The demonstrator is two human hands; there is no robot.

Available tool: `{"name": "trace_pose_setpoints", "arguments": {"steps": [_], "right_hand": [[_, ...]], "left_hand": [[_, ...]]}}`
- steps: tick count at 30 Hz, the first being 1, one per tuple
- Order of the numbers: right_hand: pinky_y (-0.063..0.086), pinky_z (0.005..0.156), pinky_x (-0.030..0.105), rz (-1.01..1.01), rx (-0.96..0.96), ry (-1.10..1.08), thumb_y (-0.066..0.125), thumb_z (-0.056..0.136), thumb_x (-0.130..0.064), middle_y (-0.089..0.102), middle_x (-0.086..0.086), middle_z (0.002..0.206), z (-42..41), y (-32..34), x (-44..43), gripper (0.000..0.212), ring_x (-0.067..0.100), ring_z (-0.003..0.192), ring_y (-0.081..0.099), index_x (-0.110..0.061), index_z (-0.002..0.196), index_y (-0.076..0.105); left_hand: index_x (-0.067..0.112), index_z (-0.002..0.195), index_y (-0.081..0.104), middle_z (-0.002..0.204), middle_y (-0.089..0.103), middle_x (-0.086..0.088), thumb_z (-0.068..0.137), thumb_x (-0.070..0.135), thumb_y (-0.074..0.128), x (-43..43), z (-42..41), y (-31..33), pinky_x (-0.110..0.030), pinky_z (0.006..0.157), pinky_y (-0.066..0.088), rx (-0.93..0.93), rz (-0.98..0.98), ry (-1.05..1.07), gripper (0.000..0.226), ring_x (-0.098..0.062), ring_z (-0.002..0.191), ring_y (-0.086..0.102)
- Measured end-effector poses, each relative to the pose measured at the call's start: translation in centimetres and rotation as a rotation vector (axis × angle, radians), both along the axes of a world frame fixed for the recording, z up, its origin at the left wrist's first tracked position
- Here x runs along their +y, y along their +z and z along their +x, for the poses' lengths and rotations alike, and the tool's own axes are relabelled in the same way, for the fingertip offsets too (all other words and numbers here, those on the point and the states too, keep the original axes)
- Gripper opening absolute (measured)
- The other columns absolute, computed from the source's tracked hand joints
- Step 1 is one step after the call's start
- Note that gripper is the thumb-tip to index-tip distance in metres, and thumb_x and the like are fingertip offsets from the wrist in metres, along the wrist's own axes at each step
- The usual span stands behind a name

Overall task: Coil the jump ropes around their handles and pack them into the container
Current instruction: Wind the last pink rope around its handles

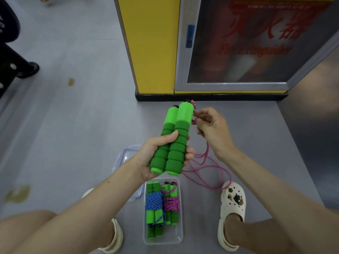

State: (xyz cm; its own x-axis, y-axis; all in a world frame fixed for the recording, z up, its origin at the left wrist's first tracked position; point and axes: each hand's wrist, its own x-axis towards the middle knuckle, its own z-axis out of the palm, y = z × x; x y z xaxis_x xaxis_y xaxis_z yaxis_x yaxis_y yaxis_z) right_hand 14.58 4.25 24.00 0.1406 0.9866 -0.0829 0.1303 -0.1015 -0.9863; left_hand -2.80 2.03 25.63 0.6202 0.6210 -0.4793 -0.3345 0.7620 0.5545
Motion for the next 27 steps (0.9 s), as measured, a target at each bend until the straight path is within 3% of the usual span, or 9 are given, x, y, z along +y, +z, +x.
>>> {"name": "trace_pose_setpoints", "arguments": {"steps": [2,6,9,12,15,18,21,24,27], "right_hand": [[0.046,0.060,0.018,-0.006,-0.047,0.044,0.059,0.090,-0.002,0.062,0.005,0.091,-0.1,-0.2,-0.1,0.014,0.000,0.068,0.056,-0.015,0.095,0.057],[0.048,0.073,0.020,0.036,-0.284,0.073,0.066,0.085,-0.003,0.067,-0.001,0.087,-0.3,-0.8,-0.3,0.022,0.008,0.081,0.062,-0.017,0.094,0.051],[0.049,0.069,0.020,0.032,-0.250,0.075,0.055,0.092,-0.004,0.067,-0.008,0.079,-0.6,-0.9,-0.3,0.017,0.005,0.069,0.061,-0.019,0.092,0.050],[0.051,0.075,0.021,-0.028,-0.124,0.085,0.049,0.095,-0.002,0.066,-0.003,0.081,-0.6,-1.0,0.0,0.012,0.006,0.074,0.063,-0.012,0.098,0.053],[0.052,0.064,0.018,-0.105,0.073,0.096,0.043,0.096,0.007,0.064,0.009,0.086,-0.7,-0.7,0.1,0.017,0.009,0.066,0.063,0.001,0.107,0.054],[0.050,0.051,0.019,-0.106,0.177,0.053,0.044,0.093,0.011,0.061,0.009,0.084,-0.7,-0.1,0.0,0.020,0.009,0.052,0.061,-0.008,0.099,0.047],[0.046,0.043,0.023,-0.069,0.102,0.044,0.050,0.090,0.013,0.057,0.010,0.074,-0.6,0.1,-0.1,0.026,0.012,0.044,0.057,-0.011,0.084,0.040],[0.043,0.040,0.022,-0.069,0.016,0.059,0.057,0.087,0.009,0.058,0.013,0.071,-0.4,-0.1,-0.1,0.018,0.011,0.042,0.055,-0.006,0.079,0.051],[0.035,0.039,0.020,-0.118,-0.007,0.101,0.059,0.092,-0.008,0.060,0.011,0.071,-0.5,-0.4,-0.2,0.011,0.008,0.041,0.047,-0.008,0.081,0.062]], "left_hand": [[0.002,0.100,0.059,0.075,0.068,-0.016,0.079,0.027,0.058,-0.1,0.0,0.1,-0.029,0.055,0.055,0.024,-0.003,0.005,0.033,-0.023,0.061,0.067],[0.002,0.100,0.059,0.075,0.068,-0.016,0.079,0.027,0.053,-0.3,0.1,0.1,-0.029,0.056,0.056,0.048,-0.008,-0.008,0.032,-0.023,0.061,0.067],[0.003,0.099,0.058,0.075,0.068,-0.016,0.079,0.027,0.054,-0.2,0.1,0.1,-0.029,0.057,0.056,0.052,0.000,-0.007,0.031,-0.023,0.062,0.067],[0.002,0.099,0.060,0.078,0.069,-0.017,0.078,0.024,0.065,-0.1,0.1,0.1,-0.030,0.060,0.056,0.057,0.016,-0.022,0.031,-0.024,0.066,0.068],[0.002,0.096,0.060,0.079,0.069,-0.017,0.074,0.024,0.067,-0.2,0.2,0.0,-0.030,0.061,0.057,0.045,0.011,-0.022,0.032,-0.025,0.067,0.069],[0.002,0.095,0.059,0.076,0.069,-0.016,0.079,0.023,0.059,-0.2,0.3,0.1,-0.030,0.060,0.057,0.041,0.007,0.008,0.027,-0.024,0.065,0.068],[0.002,0.096,0.059,0.076,0.069,-0.016,0.078,0.024,0.056,0.0,0.2,0.1,-0.030,0.060,0.057,0.039,0.006,0.030,0.029,-0.024,0.065,0.068],[0.003,0.095,0.059,0.076,0.068,-0.015,0.077,0.024,0.056,0.0,0.1,0.0,-0.030,0.060,0.057,0.053,0.005,0.041,0.028,-0.023,0.065,0.068],[0.003,0.096,0.058,0.076,0.068,-0.015,0.077,0.025,0.057,0.2,0.0,0.0,-0.030,0.060,0.058,0.053,-0.011,0.069,0.029,-0.023,0.064,0.068]]}}
